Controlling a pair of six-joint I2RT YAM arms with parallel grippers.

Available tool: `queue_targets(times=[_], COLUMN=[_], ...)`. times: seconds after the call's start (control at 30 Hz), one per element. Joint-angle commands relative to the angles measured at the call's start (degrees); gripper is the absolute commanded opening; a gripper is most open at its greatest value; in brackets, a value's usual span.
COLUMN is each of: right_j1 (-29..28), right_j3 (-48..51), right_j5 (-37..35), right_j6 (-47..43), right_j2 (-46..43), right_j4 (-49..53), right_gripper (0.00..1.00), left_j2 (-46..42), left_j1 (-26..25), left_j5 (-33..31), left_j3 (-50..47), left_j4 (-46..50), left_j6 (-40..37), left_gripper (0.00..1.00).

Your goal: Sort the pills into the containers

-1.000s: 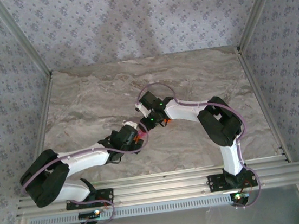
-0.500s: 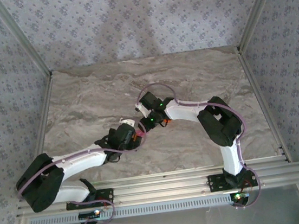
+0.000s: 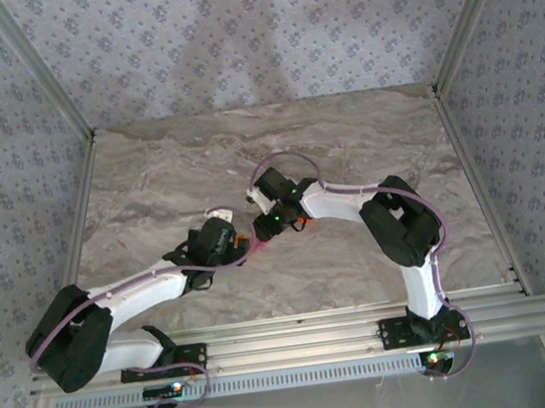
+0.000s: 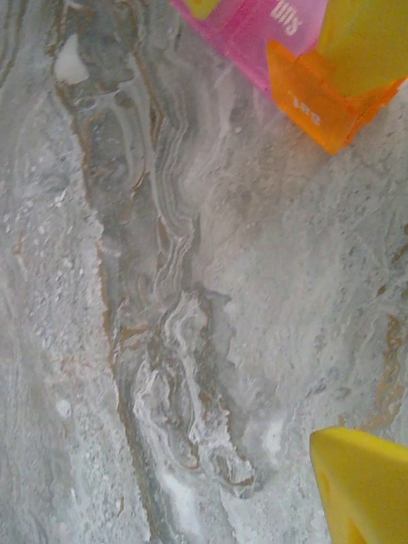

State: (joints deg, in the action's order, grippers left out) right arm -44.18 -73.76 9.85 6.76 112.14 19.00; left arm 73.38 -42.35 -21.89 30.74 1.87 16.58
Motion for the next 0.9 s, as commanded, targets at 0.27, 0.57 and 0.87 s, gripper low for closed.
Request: queue_targets(times=[0.27,0.57,0.87], right_j1=[-1.0,-0.7,1.8], right_j3=[2.1,-1.0,-6.4], right_j5=[-1.1,0.4,5.1], right_j6=[0.9,0.9,3.7], right_j2=[4.1,1.3,-5.5], right_j4=[4.4,7.0,8.8], right_gripper=[0.53,0.54,0.59], left_j2=[4.2,0.8,-11.5], left_j1=[4.4,4.4,4.6], left_j5=[4.1,6.3,5.3], left_j3=[1.8,5.3,2.4], left_j4=[-3.4,-1.5,0.9], left_j6=[2.7,4.7,12.1], left_gripper=[0.99,0.99,0.99])
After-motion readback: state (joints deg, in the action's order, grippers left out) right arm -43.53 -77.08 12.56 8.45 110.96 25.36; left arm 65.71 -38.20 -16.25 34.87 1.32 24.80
